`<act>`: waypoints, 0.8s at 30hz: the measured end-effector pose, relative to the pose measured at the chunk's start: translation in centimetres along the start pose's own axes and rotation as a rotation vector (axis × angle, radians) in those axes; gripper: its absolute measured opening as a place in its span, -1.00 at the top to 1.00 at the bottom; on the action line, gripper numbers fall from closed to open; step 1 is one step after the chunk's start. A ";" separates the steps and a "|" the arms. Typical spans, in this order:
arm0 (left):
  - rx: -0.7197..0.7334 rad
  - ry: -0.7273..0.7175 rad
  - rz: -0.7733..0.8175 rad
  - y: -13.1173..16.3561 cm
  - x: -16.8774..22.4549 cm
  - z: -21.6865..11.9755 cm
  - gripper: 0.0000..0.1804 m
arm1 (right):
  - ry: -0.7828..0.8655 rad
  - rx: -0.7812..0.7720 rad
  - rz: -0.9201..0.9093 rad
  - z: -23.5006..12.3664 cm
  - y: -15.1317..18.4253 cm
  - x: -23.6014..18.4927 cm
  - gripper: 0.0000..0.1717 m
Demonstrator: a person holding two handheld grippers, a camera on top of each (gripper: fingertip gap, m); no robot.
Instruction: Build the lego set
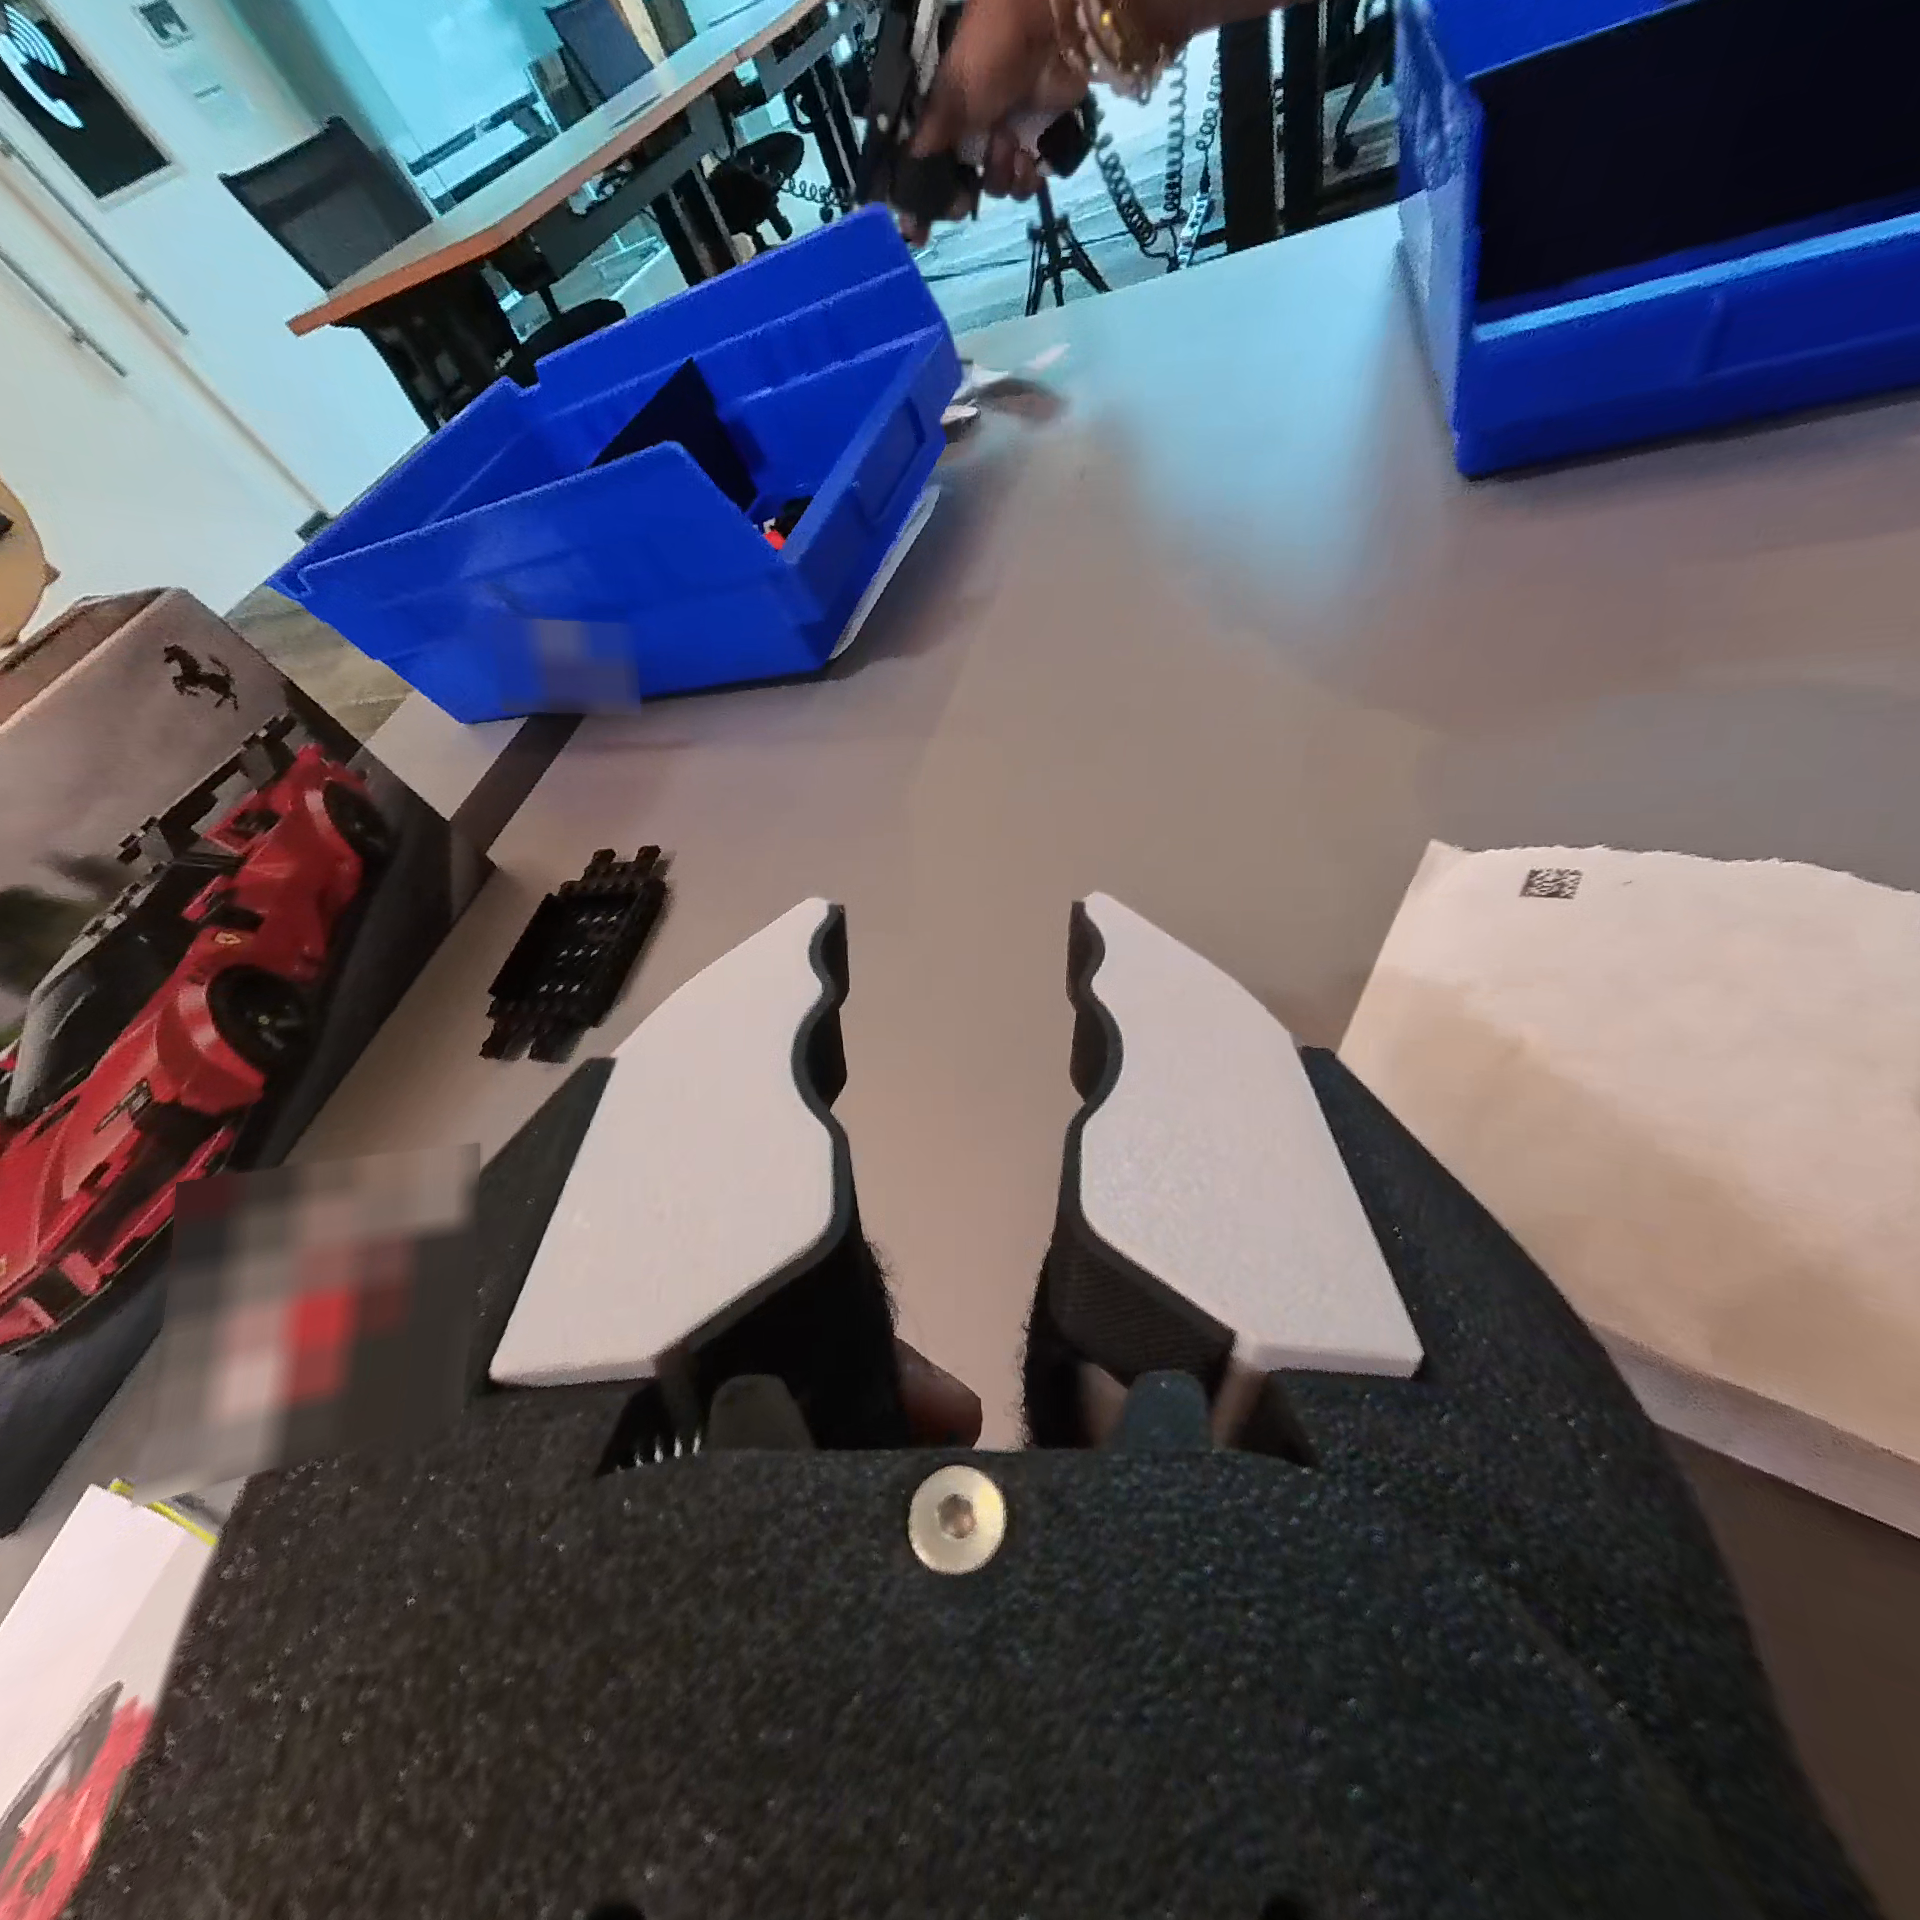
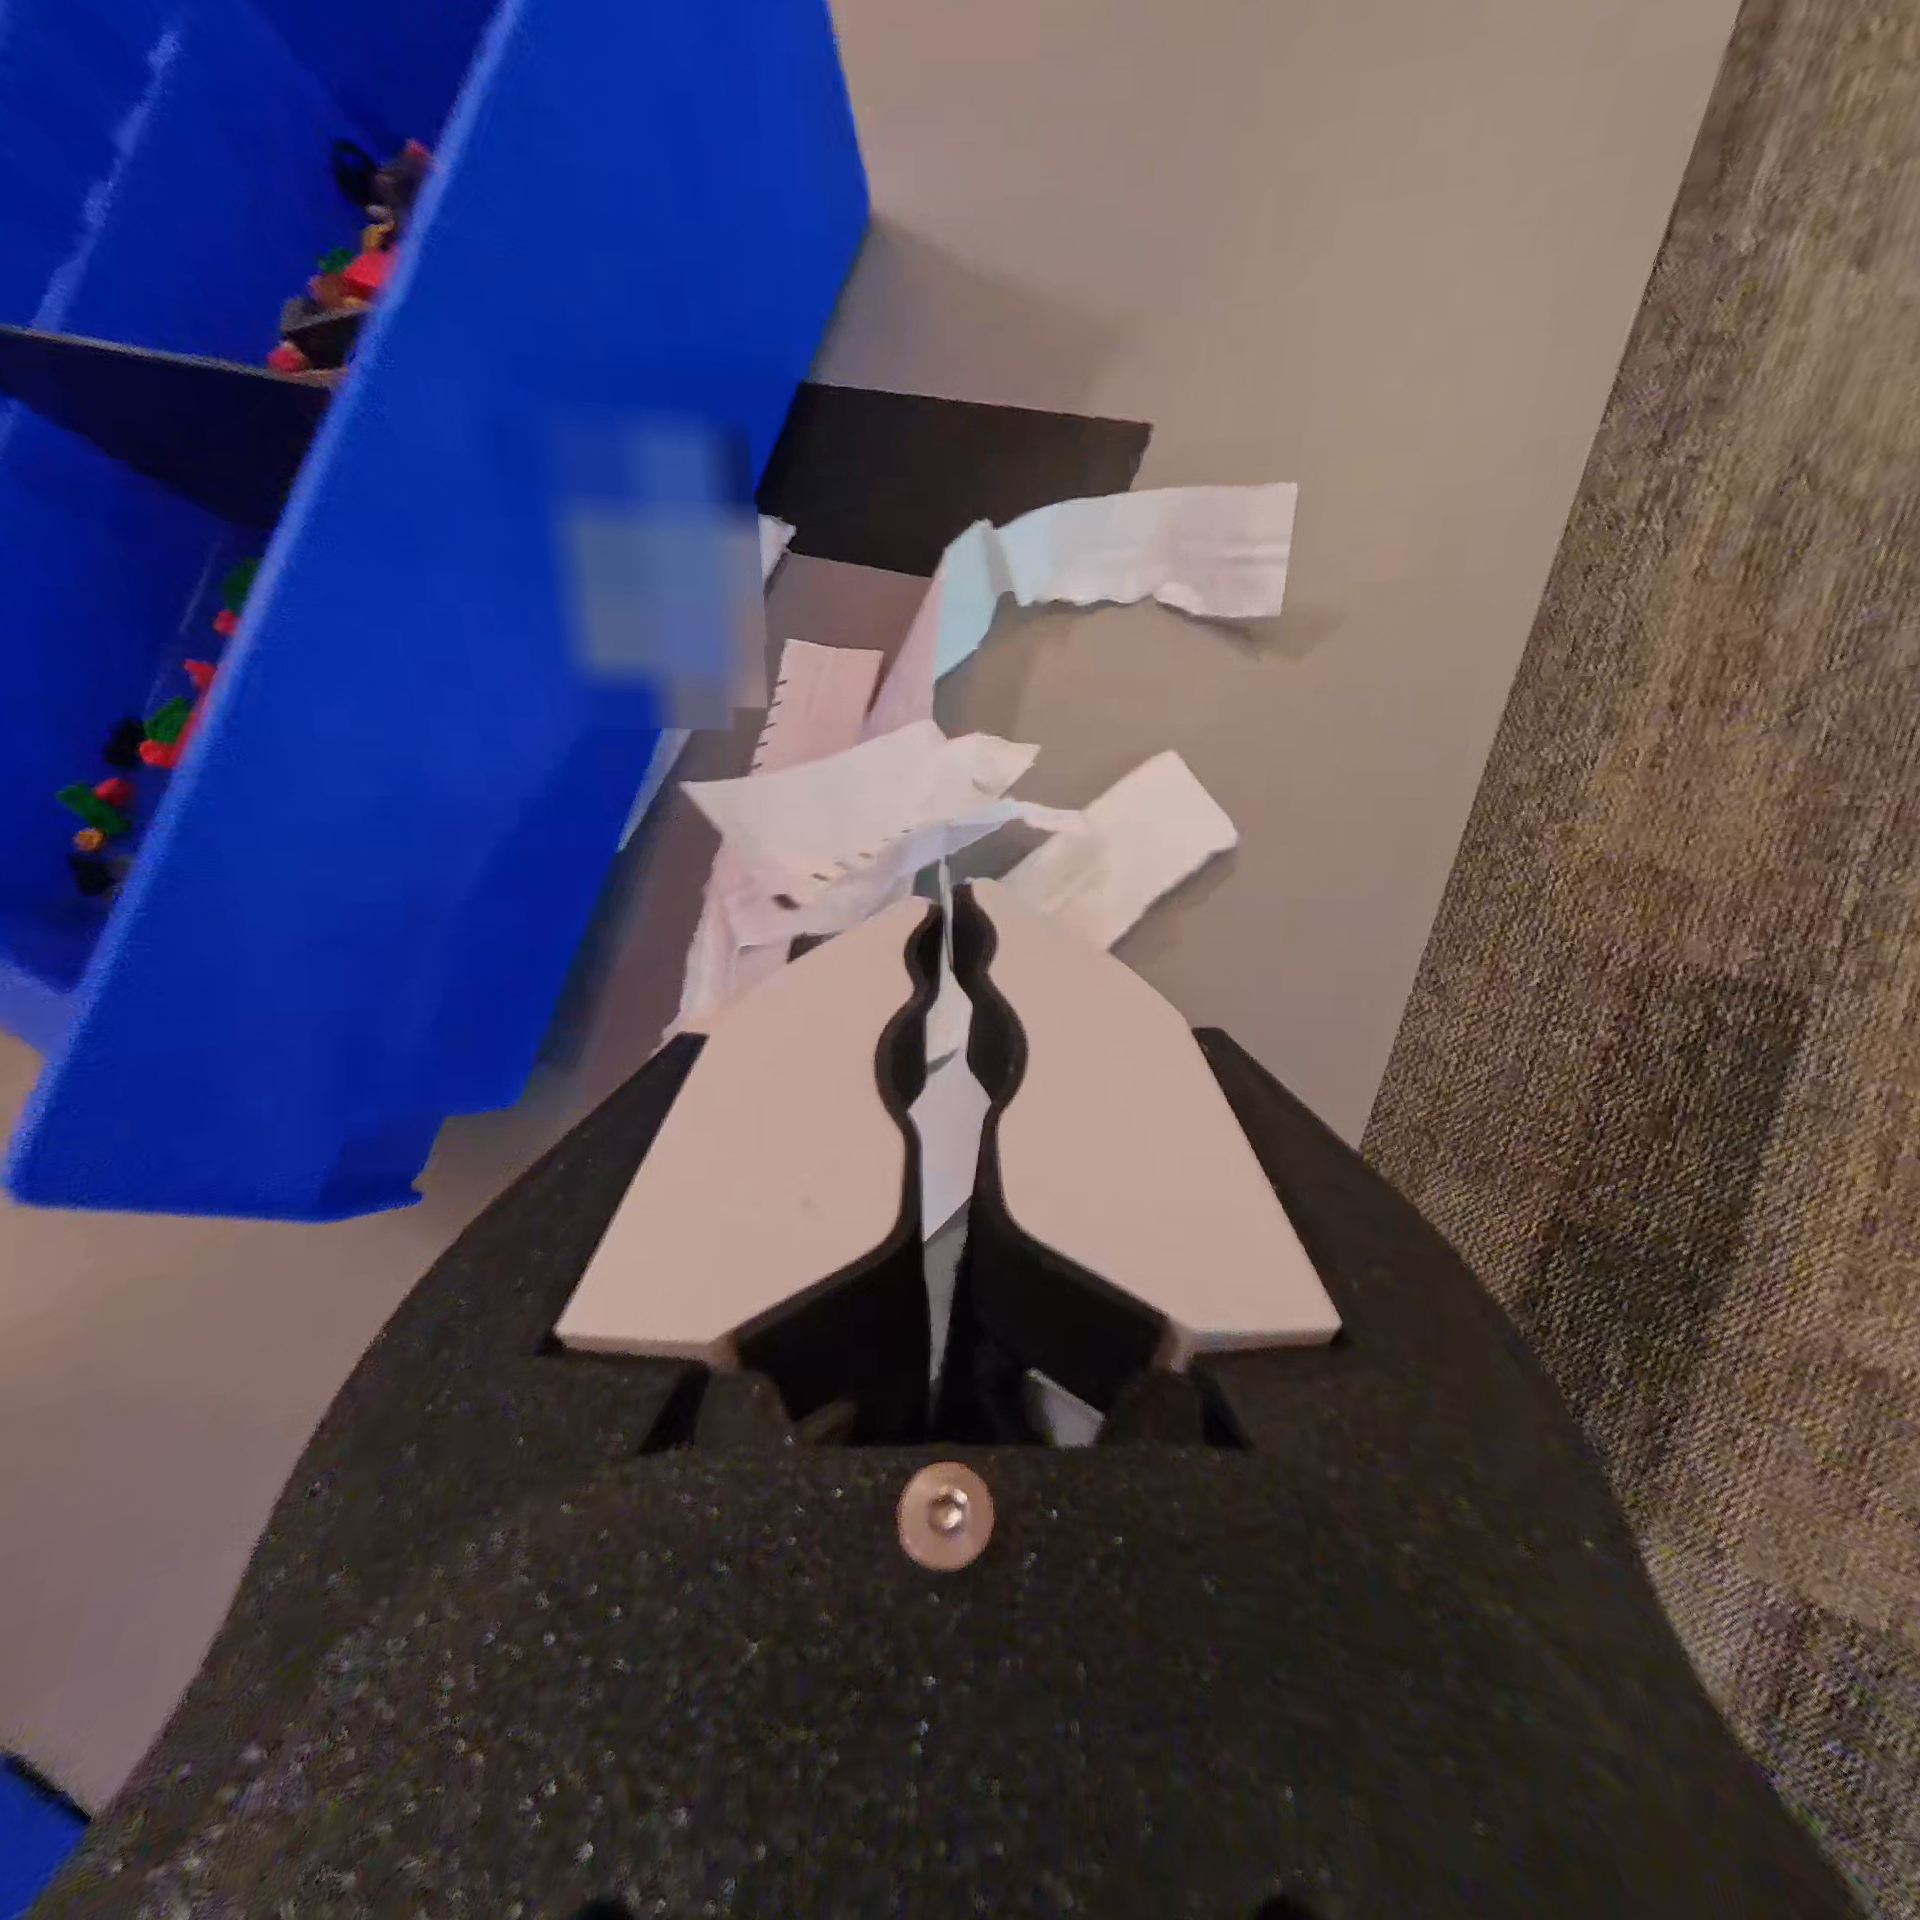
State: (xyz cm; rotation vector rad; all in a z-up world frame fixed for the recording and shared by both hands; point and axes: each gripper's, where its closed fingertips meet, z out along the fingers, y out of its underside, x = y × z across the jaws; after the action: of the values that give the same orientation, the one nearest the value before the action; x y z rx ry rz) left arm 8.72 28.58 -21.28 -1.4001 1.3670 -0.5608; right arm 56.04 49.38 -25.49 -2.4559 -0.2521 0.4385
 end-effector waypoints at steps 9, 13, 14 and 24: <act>-0.018 0.035 0.026 0.5 0.5 0.5 0.56 | 0.003 0.048 0.084 -0.6 -0.4 1.1 0.38; -0.018 0.052 0.046 0.2 1.0 0.4 0.56 | 0.006 0.087 0.034 -2.4 -1.4 0.3 0.03; -0.014 0.063 0.050 0.0 1.3 0.4 0.56 | 0.022 0.101 0.009 -3.1 -1.8 0.0 -0.02; -0.123 0.742 -0.063 -0.7 8.7 -0.1 0.28 | -0.083 0.238 -0.413 -13.6 0.1 -26.8 -0.09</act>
State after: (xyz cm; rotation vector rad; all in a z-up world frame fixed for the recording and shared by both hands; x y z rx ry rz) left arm 10.97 20.44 -23.49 -1.3928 1.9647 -1.1274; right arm 36.26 34.30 -8.62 -2.0849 -0.6858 0.3645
